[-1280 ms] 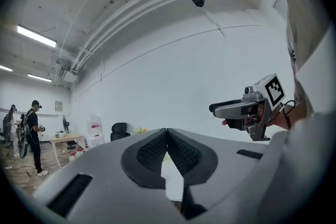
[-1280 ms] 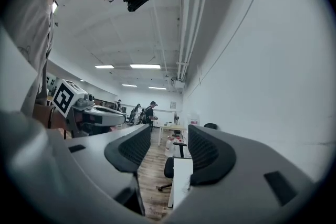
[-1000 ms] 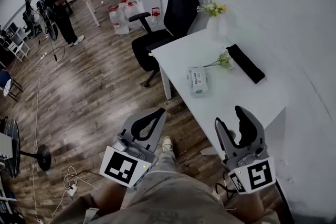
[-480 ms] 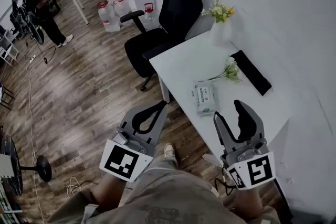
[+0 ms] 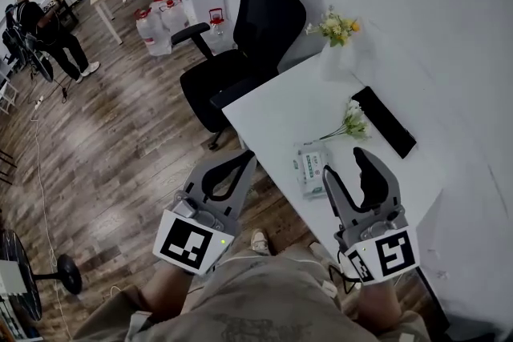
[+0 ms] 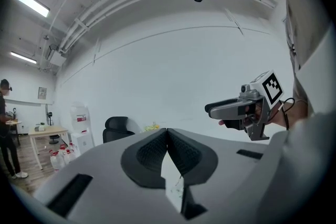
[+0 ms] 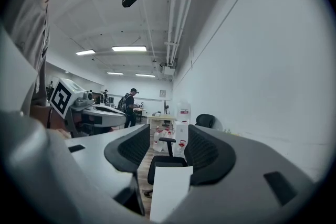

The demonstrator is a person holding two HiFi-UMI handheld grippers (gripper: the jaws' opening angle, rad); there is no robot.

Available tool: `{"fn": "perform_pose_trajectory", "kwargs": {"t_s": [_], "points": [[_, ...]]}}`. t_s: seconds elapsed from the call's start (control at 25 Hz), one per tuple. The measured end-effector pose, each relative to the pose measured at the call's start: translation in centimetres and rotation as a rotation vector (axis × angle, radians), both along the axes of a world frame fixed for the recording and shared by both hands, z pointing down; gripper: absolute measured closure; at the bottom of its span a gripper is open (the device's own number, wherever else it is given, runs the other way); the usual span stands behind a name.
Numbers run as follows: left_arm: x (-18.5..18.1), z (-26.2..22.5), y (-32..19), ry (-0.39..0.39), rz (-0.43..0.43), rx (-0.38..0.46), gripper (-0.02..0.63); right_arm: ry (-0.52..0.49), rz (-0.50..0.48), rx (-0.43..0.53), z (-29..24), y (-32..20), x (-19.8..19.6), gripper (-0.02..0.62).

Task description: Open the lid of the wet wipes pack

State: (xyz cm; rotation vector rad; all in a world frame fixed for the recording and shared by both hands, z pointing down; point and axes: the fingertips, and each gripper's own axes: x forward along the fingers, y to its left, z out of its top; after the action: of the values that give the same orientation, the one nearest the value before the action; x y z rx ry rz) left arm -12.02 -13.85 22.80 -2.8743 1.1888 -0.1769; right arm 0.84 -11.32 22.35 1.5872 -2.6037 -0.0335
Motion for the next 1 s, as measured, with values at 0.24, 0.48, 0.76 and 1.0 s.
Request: {"fn": "perform_pose_trajectory", "kwargs": {"t_s": [0.24,0.48,0.76,1.0], "points": [[2.2,0.3,-2.2,-0.007,0.013,-0.011,0.589,0.013,0.018,-0.03,1.0,-2.4,2.1,0.359],[3.8,1.0,-3.5,-0.023,0.01,-0.031,0.589,0.024,0.007,-0.067,2.6,-4.1,3.5,0.357],[5.2,4.6,-5.8,-0.04,0.017,-0.112,0.589,0.014,0.048,-0.145,6.6,-6.8,5.2,0.354],[6.4,10.2,-7.8,-0.098,0.021,-0.191,0.589,0.063,0.049,-0.3,14.1,-8.6,4.7,0.344]]}}
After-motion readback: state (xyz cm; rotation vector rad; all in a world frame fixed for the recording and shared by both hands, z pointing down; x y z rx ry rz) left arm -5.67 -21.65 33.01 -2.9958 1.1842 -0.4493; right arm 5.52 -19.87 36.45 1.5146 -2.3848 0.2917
